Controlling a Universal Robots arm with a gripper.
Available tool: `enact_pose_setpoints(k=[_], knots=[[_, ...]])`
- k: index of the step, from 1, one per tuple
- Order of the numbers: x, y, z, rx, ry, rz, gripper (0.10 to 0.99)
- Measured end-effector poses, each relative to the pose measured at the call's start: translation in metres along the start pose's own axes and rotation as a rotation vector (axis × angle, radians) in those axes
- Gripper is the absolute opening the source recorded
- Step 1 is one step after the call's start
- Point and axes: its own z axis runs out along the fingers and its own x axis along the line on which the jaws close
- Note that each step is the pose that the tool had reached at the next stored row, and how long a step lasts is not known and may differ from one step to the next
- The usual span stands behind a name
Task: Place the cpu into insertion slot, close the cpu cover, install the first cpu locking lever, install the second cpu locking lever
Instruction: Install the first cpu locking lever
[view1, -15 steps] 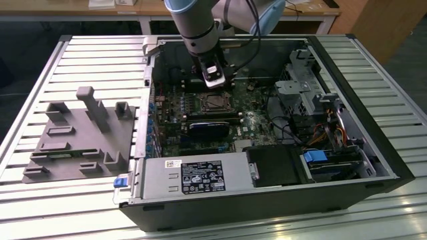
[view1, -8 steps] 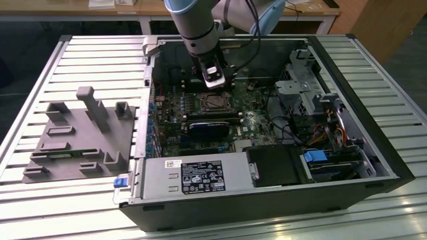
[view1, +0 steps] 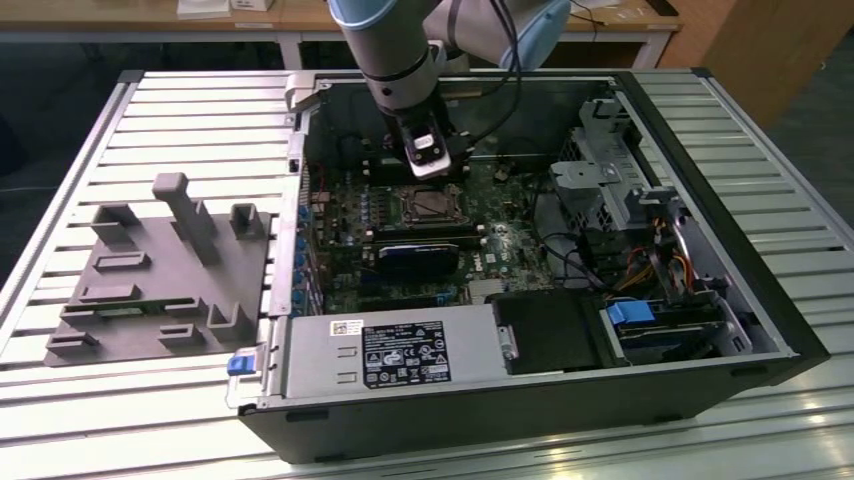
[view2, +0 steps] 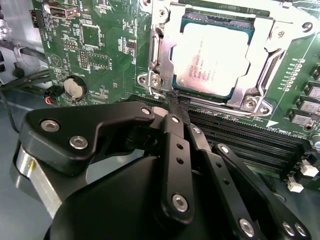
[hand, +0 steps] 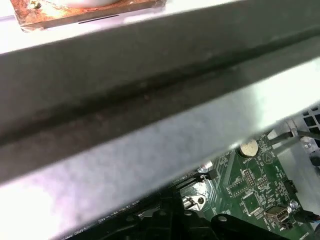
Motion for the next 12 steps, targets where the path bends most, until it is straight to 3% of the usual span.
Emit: enact_pose_setpoints(k=[12], knots=[[-0.0037, 0.0008, 0.0015, 0.000, 0.0000, 0.000, 0.102]])
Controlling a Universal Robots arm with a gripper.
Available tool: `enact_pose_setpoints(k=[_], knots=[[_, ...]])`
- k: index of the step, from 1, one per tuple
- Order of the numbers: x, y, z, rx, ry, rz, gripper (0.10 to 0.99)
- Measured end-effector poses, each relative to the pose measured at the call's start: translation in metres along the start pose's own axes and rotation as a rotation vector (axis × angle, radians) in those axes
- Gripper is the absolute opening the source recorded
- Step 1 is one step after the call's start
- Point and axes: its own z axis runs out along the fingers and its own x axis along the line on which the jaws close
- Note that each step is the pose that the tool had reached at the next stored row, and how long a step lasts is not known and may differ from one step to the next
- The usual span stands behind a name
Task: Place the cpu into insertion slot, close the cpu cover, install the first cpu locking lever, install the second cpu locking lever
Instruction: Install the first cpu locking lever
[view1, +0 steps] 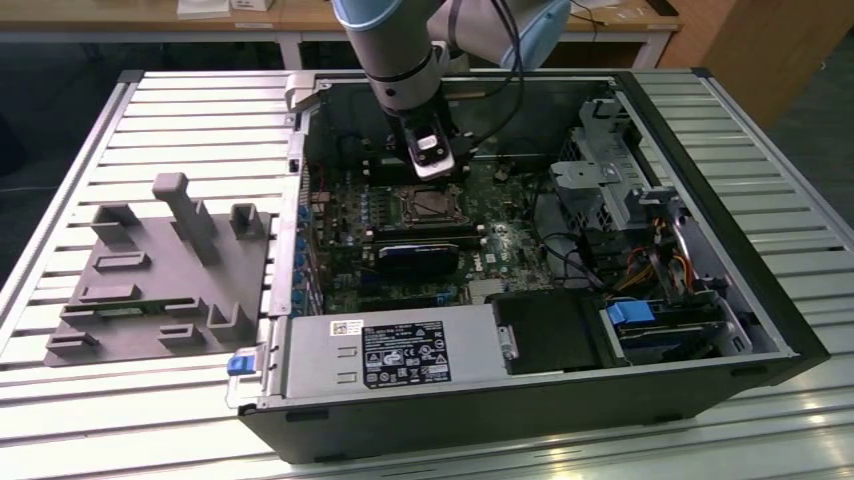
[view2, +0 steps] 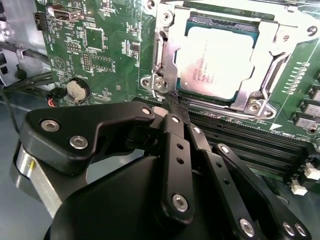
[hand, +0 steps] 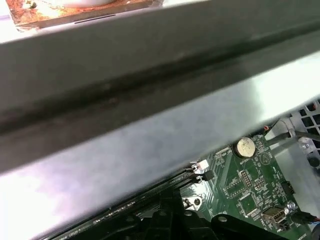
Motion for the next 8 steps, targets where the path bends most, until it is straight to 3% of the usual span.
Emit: enact_pose_setpoints(k=[8], knots=[[-0.0019, 0.0007, 0.0008, 0.003, -0.0009, -0.001, 0.102]])
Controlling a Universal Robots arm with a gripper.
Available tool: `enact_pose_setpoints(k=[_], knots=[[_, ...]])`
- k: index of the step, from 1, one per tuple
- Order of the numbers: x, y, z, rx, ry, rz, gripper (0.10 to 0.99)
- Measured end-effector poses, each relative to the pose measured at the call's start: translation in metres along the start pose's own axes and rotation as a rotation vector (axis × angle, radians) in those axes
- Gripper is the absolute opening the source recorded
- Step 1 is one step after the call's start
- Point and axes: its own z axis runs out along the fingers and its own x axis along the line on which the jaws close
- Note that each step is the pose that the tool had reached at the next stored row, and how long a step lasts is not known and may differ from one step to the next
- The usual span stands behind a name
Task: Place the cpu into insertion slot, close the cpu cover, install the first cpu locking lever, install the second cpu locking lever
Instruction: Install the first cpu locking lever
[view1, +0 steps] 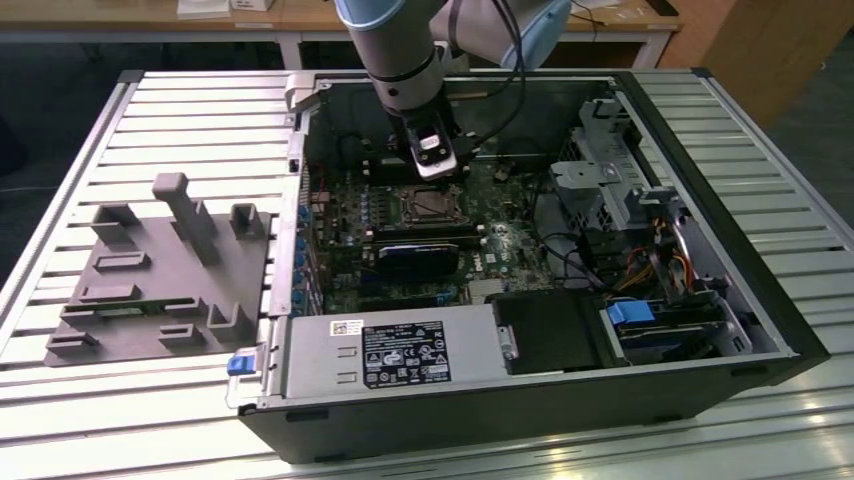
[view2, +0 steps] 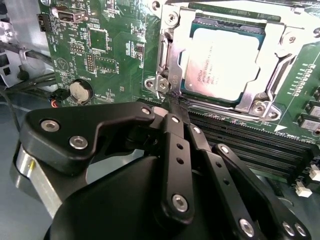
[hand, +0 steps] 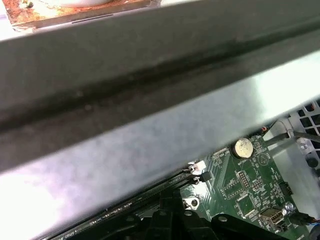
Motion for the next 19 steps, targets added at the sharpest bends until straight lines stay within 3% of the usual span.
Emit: enact_pose_setpoints(k=[9, 19], knots=[[-0.0001, 0.0001, 0.0000, 0.002, -0.0009, -0.001, 0.102], [-0.0040, 0.0041, -0.0161, 0.002, -0.0009, -0.001, 0.102]])
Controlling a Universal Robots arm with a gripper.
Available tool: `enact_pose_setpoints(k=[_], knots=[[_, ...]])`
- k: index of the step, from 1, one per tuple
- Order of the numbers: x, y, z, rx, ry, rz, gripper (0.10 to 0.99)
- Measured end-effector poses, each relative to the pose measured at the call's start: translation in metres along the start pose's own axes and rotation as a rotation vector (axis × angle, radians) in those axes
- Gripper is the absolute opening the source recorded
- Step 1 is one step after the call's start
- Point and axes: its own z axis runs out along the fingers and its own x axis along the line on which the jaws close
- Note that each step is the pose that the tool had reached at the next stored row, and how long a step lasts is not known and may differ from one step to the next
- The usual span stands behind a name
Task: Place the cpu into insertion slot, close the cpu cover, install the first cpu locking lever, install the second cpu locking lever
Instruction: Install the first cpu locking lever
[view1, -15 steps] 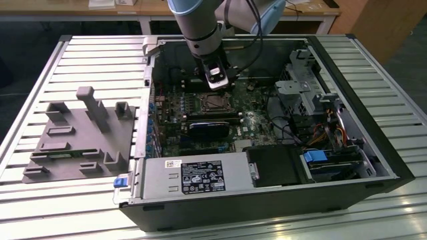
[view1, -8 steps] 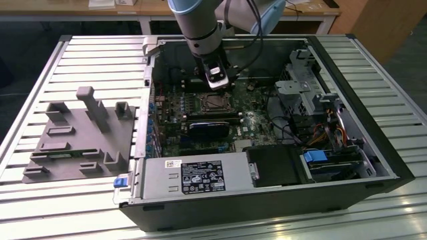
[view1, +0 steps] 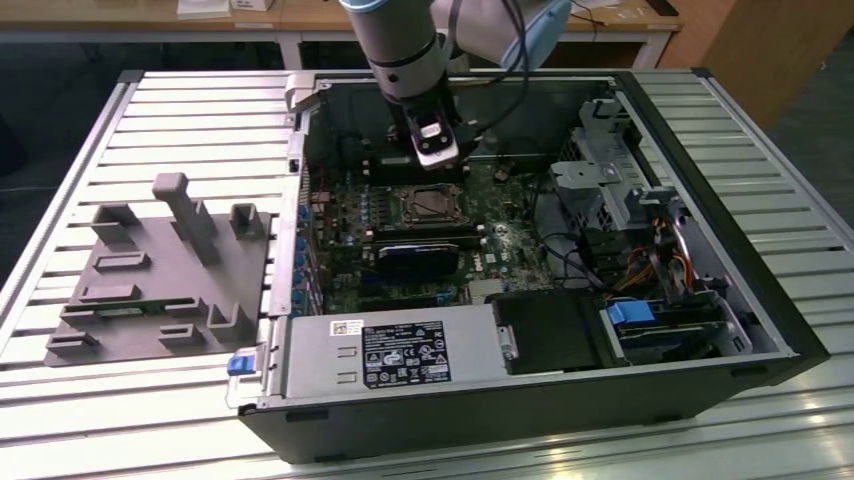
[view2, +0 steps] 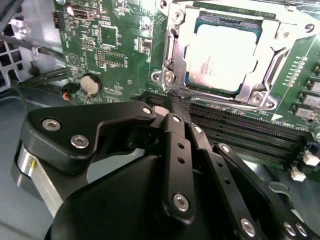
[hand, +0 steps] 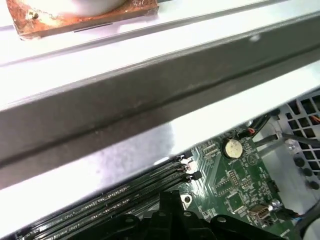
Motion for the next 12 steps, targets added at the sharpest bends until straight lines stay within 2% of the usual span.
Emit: enact_pose_setpoints(k=[6, 7, 8, 12], knots=[[-0.0004, 0.0004, -0.0017, 0.000, -0.0001, 0.000, 0.102], [-0.0006, 0.0005, -0.0017, 0.001, 0.0027, 0.000, 0.102], [-0.0008, 0.0006, -0.0015, 0.007, 0.0143, 0.002, 0.102], [-0.0027, 0.0012, 0.0004, 0.038, 0.0795, 0.010, 0.102]])
